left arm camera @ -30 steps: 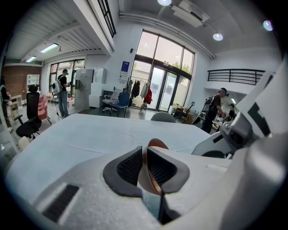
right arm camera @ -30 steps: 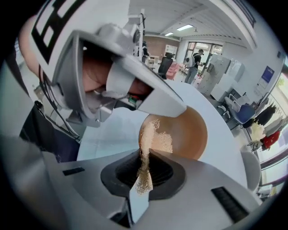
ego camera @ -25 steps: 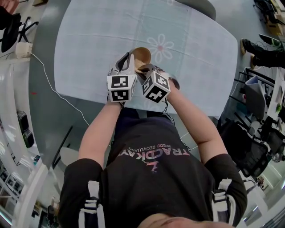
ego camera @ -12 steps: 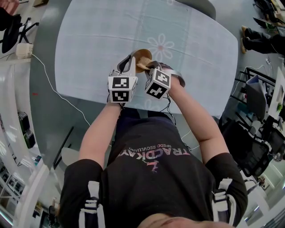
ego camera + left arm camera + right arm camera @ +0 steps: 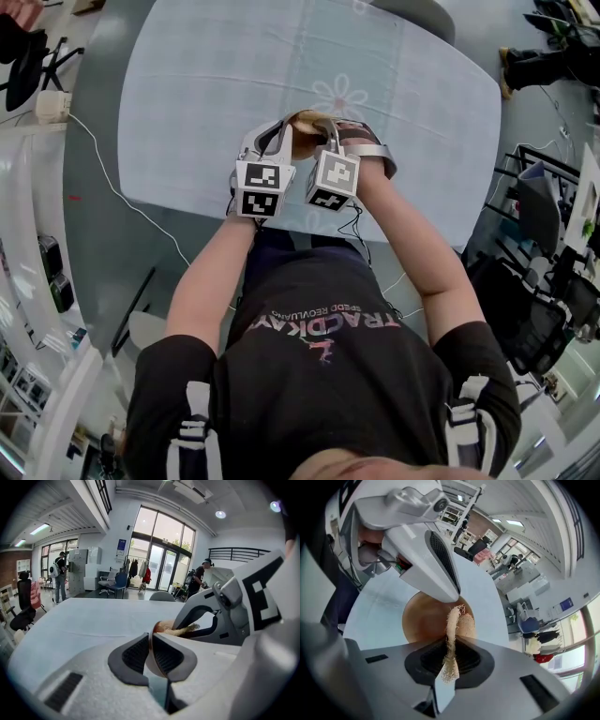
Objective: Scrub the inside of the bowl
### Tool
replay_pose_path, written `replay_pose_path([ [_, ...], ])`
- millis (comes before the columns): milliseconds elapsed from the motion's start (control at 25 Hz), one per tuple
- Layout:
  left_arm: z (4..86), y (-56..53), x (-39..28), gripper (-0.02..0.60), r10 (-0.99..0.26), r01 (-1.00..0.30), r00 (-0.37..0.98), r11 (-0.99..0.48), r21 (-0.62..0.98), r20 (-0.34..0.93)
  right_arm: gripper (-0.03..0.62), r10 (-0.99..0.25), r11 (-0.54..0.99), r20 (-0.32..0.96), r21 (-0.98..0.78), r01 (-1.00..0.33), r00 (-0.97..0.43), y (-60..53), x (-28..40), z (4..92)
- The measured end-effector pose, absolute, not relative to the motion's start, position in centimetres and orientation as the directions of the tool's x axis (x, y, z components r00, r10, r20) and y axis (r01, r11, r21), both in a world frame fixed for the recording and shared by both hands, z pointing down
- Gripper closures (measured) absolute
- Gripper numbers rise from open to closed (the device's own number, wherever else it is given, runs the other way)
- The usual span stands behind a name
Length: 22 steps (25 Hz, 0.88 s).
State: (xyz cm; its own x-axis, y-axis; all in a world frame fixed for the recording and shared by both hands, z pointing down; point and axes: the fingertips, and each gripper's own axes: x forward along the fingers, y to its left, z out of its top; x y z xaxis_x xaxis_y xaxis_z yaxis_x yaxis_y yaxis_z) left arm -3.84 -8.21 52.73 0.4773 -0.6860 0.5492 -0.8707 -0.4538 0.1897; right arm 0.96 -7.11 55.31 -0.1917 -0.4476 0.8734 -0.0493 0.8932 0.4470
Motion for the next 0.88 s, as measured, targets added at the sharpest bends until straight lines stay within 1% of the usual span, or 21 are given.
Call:
replay_pose_path([
  [200,52.6,-8.1,-3.2,0.543,-0.659,-0.843,0.502,-0.519,0.145,0.559,0.562,-0.504,0.838,0.841,0.531,0.124,-0.198,-7.3,0.5,54.7],
  [320,52.2,-8.3,-3.0,0.543,-0.658,-0.829,0.51,-0.547,0.114,0.555,0.562,-0.498,0.841,0.848,0.523,0.138,-0.18,-7.2,0.8,55.1],
  [520,51.4,-9.1,-3.1,0.543,-0.697,-0.85,0.494,-0.514,0.118,0.52,0.562,-0.447,0.887,0.884,0.458,0.061,-0.134,-7.0,1.6,56.4],
  [640,51.0,-9.6,-3.7,0.542,-0.718,-0.866,0.477,-0.483,0.131,0.507,0.562,-0.402,0.914,0.906,0.406,0.009,-0.131,-6.4,1.6,57.0],
  [880,51.2,-10.2,-4.2,0.54,-0.74,-0.887,0.454,-0.426,0.175,0.497,0.562,-0.266,0.959,0.939,0.235,-0.161,-0.217,-4.3,0.4,57.8],
])
